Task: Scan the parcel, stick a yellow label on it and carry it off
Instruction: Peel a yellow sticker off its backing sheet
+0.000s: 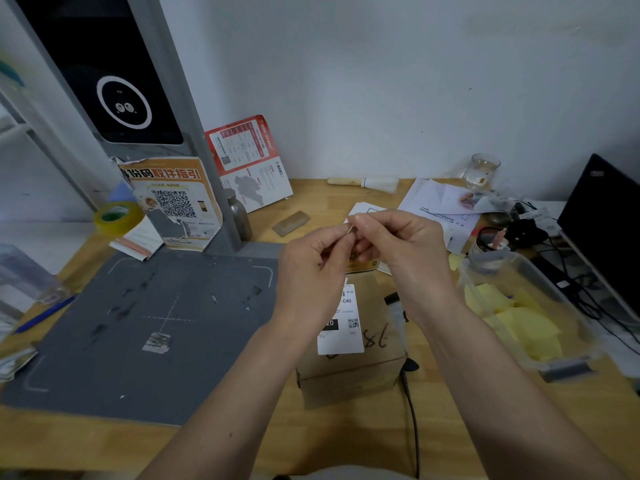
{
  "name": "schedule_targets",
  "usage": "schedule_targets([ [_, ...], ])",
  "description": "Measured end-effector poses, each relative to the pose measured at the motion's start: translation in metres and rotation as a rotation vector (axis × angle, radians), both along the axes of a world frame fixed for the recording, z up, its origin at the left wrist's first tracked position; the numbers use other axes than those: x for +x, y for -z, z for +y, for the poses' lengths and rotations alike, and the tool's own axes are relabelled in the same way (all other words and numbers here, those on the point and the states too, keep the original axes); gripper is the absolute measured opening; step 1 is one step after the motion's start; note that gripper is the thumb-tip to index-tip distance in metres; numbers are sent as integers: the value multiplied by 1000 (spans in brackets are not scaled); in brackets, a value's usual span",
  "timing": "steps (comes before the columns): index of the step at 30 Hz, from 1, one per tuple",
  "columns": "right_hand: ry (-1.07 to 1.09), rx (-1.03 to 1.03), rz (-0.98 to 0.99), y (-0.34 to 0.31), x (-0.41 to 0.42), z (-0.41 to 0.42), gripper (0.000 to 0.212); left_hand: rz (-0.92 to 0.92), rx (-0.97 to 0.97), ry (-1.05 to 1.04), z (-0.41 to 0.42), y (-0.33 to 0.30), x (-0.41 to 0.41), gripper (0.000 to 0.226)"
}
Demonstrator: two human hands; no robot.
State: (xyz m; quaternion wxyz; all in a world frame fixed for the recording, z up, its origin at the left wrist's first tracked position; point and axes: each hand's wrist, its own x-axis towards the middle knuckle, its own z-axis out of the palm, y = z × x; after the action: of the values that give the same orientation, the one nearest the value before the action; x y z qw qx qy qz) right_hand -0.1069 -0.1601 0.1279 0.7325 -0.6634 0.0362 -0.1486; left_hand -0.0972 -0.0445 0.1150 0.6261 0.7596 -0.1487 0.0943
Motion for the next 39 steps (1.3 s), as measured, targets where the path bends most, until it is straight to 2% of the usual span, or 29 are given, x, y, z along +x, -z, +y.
schedule_targets([
  [6,-19,6,-4,0,-2,1,6,-23,6,-6,2,1,0,16],
  [13,-6,14,0,0,-2,3,9,23,-22,-14,2,-1,-2,18],
  [21,-33,-13,-23,0,-4,2,13,-15,28,-19,3,2,0,18],
  [26,35,-173,-36,0,-4,0,11,-24,147,1,7,1,2,20],
  [30,60,-309,11,-2,-3,-2,13,32,97,-51,8,-2,3,18],
  [31,60,-307,36,-2,-3,-3,13,14,118,-101,8,-1,3,20],
  [35,68,-200,121,0,-3,-5,15,-241,420,-367,9,3,4,30],
  [37,65,-95,141,0,-3,-5,11,-327,456,-359,5,4,2,22],
  [39,42,4,156,0,-2,-5,10,-274,387,-213,1,8,0,21],
])
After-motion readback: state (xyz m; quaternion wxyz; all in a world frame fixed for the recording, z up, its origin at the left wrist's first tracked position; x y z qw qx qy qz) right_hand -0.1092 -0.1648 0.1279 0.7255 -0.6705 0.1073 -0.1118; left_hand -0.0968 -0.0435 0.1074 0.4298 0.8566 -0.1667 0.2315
